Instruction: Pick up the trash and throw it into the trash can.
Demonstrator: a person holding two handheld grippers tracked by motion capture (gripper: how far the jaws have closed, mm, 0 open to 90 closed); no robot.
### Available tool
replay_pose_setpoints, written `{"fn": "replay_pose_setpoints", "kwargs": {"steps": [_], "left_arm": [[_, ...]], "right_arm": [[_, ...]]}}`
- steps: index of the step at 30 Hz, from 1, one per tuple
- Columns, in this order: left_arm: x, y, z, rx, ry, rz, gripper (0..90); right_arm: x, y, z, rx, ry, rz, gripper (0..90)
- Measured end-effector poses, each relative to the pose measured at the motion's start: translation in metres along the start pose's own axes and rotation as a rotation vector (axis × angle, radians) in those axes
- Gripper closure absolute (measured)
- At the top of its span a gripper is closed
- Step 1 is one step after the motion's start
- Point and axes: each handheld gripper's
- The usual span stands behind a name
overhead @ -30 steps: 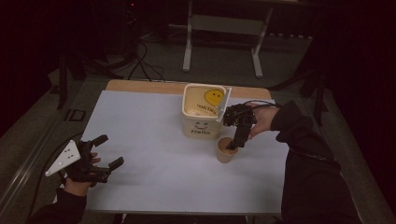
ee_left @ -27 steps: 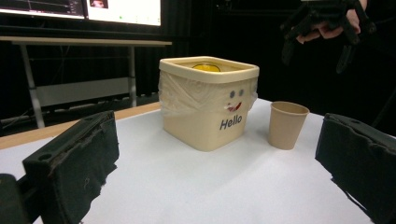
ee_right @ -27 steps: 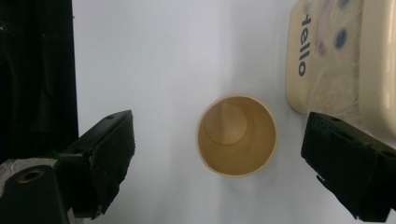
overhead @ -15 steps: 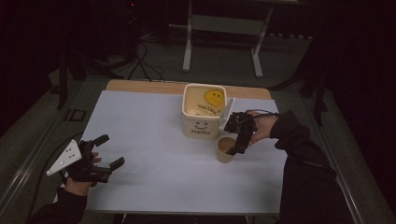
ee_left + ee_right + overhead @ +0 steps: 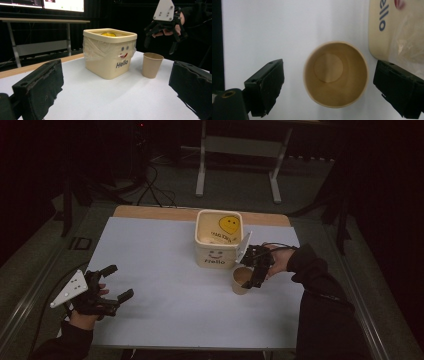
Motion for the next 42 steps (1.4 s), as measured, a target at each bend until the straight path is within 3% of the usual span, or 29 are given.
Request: {"fn": "replay_pose_setpoints", "kwargs": {"steps": [23, 42], "left_arm": [[0.0, 0.001, -0.001, 0.006, 0.012, -0.006, 0.7], [0.0, 0.001, -0.001, 0.01, 0.009, -0.011, 0.7]], "right_arm": [[-0.018, 0.016, -0.03, 0.031, -0.031, -0.068, 9.8], [-0.017, 0.011, -0.046, 0.064, -0.064, -0.05, 18.0]]}}
Point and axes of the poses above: each handheld gripper's, and its own axes: z roughly backward along the jaws, y roughly out of its underside, x roughly to its left, and after that the axes turned 2 degrees about y, right-handed
